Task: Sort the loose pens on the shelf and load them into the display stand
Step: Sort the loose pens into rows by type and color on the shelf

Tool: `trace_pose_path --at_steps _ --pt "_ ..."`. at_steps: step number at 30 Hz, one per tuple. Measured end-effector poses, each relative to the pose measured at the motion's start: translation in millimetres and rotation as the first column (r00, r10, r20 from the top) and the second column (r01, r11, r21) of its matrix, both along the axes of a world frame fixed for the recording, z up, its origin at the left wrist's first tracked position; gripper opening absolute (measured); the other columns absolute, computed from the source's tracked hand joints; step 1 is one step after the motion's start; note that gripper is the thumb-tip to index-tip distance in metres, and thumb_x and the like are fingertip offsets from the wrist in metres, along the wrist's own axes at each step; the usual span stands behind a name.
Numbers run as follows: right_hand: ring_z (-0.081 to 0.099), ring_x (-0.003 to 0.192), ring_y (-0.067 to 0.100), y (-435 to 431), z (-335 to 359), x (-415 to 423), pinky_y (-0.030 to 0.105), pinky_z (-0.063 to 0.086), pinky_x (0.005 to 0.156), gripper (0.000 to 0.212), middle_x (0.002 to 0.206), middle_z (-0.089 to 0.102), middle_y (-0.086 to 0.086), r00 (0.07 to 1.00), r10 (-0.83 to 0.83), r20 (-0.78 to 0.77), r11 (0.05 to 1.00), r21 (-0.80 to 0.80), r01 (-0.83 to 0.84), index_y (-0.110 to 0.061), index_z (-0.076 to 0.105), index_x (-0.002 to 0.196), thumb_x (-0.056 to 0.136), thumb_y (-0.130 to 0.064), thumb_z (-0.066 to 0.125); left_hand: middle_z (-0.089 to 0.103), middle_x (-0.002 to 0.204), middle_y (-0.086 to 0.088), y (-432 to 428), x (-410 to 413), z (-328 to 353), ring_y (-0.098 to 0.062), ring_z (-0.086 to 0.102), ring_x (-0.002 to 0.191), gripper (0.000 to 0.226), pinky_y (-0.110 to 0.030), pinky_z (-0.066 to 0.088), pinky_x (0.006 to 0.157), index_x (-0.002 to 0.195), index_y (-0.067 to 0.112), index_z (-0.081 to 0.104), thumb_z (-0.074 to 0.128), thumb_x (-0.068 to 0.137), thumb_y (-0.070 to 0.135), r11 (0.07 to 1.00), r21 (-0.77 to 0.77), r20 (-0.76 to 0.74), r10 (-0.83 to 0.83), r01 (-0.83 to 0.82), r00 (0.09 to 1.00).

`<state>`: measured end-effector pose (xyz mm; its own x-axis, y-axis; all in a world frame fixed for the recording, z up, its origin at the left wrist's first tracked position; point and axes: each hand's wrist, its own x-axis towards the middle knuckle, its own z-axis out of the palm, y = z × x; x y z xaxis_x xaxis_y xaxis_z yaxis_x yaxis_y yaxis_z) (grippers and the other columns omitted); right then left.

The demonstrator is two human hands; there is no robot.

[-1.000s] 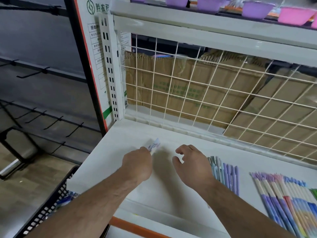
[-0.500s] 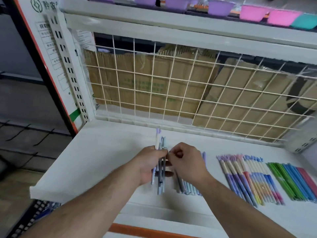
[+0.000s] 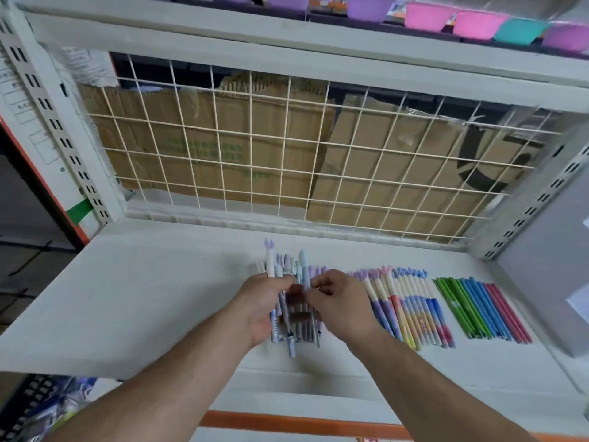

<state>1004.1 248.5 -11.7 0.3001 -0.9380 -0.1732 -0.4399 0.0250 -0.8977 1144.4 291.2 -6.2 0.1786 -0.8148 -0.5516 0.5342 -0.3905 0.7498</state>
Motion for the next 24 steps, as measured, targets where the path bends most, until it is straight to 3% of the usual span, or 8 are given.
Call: trace_pose_path --at_steps 3,6,10,15,20,24 --pt "0.053 0.054 0.016 -6.9 -4.3 -5.8 0.025 0.041 0.049 0.007 0.068 0.064 0.003 1.0 -0.031 -0.001 0.999 0.009 0.031 -0.016 0.064 0.086 0.088 -0.009 0.067 0.049 0.059 -0.01 4.0 4.4 -2.7 -0.02 0.045 0.047 0.01 -0.027 0.048 0.044 0.084 -0.001 0.059 0.057 0.094 0.001 0.996 0.043 0.098 0.079 -0.083 0.992" --pt "0.056 0.051 0.015 -12.6 -12.0 -2.0 0.028 0.047 0.049 0.008 0.071 0.066 0.001 0.998 -0.013 -0.06 1.0 0.006 0.013 -0.018 0.064 0.086 0.089 -0.014 0.069 0.048 0.061 -0.006 10.6 9.3 -0.6 -0.016 0.038 0.045 0.007 -0.023 0.036 0.04 0.093 -0.001 0.066 0.059 0.092 0.002 0.992 0.064 0.093 0.106 -0.112 0.99" --pt "0.063 0.062 0.019 -18.0 -23.3 10.4 0.037 0.059 0.065 0.008 0.077 0.068 0.0 0.992 -0.021 -0.128 1.0 -0.014 0.02 -0.021 0.066 0.087 0.086 -0.018 0.073 0.051 0.068 -0.01 14.7 16.2 -2.7 -0.02 0.046 0.051 0.022 -0.026 0.045 0.044 0.103 -0.007 0.069 0.052 0.094 0.003 0.984 0.052 0.042 0.166 -0.168 0.985" --pt "0.067 0.073 0.019 -23.0 -27.4 23.8 0.026 0.053 0.068 0.011 0.083 0.072 0.002 0.979 -0.012 -0.203 0.999 -0.032 0.006 -0.018 0.07 0.094 0.086 -0.024 0.074 0.056 0.067 -0.013 19.7 23.2 -3.1 -0.022 0.049 0.055 0.026 -0.028 0.051 0.047 0.106 -0.01 0.063 0.04 0.095 -0.004 0.98 0.032 -0.014 0.195 -0.194 0.981" --pt "0.061 0.082 0.011 -19.7 -24.6 24.9 0.017 0.041 0.074 0.017 0.1 0.074 -0.001 0.956 0.027 -0.294 0.995 -0.088 -0.056 -0.017 0.075 0.105 0.091 -0.02 0.067 0.072 0.085 -0.023 22.5 28.0 -5.1 -0.029 0.067 0.065 0.03 -0.036 0.059 0.059 0.114 -0.008 0.061 0.039 0.094 -0.006 0.985 0.012 -0.031 0.171 -0.171 0.985" --pt "0.067 0.087 0.021 -14.1 -20.2 23.0 0.024 0.049 0.076 0.017 0.1 0.075 0.006 0.941 0.029 -0.336 0.988 -0.136 -0.079 -0.009 0.075 0.102 0.091 -0.014 0.062 0.075 0.097 -0.021 20.8 29.7 -4.9 -0.029 0.071 0.075 0.029 -0.035 0.055 0.071 0.117 -0.002 0.06 0.043 0.094 -0.004 0.993 0.001 0.033 0.115 -0.115 0.993"
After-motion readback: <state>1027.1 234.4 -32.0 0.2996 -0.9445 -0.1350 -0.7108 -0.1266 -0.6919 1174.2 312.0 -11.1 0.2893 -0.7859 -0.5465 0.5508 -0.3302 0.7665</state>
